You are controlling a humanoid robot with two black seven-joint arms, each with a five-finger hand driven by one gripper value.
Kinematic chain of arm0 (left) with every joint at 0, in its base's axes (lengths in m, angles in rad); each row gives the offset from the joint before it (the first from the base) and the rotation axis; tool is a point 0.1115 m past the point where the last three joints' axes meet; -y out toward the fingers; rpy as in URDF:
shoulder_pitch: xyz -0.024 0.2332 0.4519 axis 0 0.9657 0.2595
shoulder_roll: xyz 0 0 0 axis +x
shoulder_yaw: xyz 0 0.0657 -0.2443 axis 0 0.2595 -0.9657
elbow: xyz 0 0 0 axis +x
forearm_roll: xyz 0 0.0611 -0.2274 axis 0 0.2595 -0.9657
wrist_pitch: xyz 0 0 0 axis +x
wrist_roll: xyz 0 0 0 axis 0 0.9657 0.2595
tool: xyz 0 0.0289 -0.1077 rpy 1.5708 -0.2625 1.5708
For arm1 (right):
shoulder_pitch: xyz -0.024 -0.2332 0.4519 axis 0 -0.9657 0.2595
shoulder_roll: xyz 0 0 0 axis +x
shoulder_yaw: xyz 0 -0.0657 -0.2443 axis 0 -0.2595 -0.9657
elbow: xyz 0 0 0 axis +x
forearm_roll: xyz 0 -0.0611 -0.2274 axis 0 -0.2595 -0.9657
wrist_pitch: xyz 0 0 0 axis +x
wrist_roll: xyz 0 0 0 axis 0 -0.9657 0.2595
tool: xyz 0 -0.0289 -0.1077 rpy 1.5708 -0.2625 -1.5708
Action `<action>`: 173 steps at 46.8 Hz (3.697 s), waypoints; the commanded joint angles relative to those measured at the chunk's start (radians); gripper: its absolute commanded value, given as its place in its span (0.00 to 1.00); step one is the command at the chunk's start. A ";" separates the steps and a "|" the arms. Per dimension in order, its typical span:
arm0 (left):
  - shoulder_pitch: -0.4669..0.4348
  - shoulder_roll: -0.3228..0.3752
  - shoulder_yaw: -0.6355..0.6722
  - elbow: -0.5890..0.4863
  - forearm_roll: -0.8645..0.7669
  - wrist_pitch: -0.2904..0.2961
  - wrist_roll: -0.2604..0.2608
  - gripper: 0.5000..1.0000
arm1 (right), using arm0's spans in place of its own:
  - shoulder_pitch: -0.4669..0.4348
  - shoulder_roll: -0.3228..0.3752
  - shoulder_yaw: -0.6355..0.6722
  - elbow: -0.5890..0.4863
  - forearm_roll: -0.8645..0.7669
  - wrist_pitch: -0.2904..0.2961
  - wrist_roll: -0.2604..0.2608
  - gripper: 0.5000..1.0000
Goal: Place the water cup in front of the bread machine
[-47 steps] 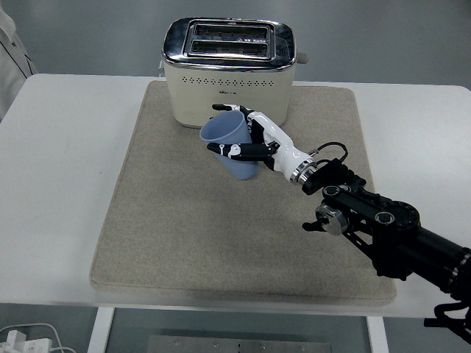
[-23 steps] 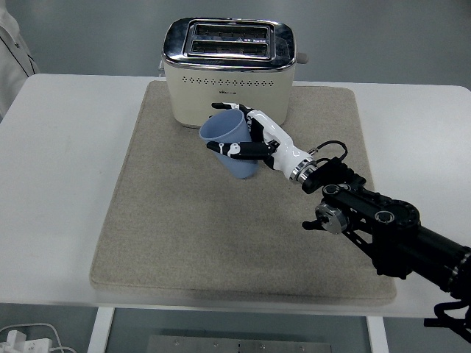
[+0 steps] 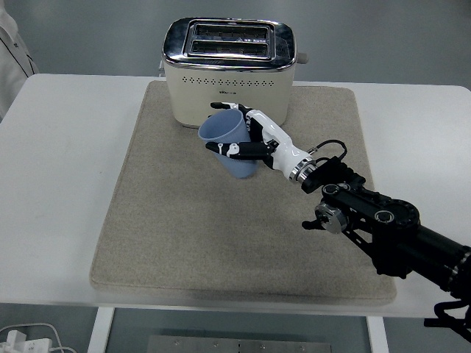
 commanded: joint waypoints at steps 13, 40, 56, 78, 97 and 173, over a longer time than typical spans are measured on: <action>0.000 0.000 0.001 0.000 0.000 0.000 0.000 1.00 | 0.008 0.000 0.001 0.000 -0.002 -0.002 0.001 0.58; 0.000 0.000 -0.001 0.000 0.000 0.000 0.000 1.00 | 0.011 0.000 0.000 0.000 -0.002 0.000 0.001 0.78; 0.000 0.000 -0.001 0.000 0.000 0.000 0.000 1.00 | 0.012 0.000 0.000 0.000 -0.002 0.028 -0.001 0.84; 0.000 0.000 0.001 0.000 0.000 0.000 0.000 1.00 | 0.012 0.000 -0.002 0.000 -0.003 0.028 -0.001 0.84; 0.000 0.000 0.001 0.000 0.000 0.000 0.000 1.00 | 0.012 0.000 -0.020 0.000 -0.009 0.028 -0.001 0.84; 0.000 0.000 0.001 0.000 0.000 0.000 0.000 1.00 | 0.052 -0.140 0.000 0.044 -0.008 0.120 0.013 0.85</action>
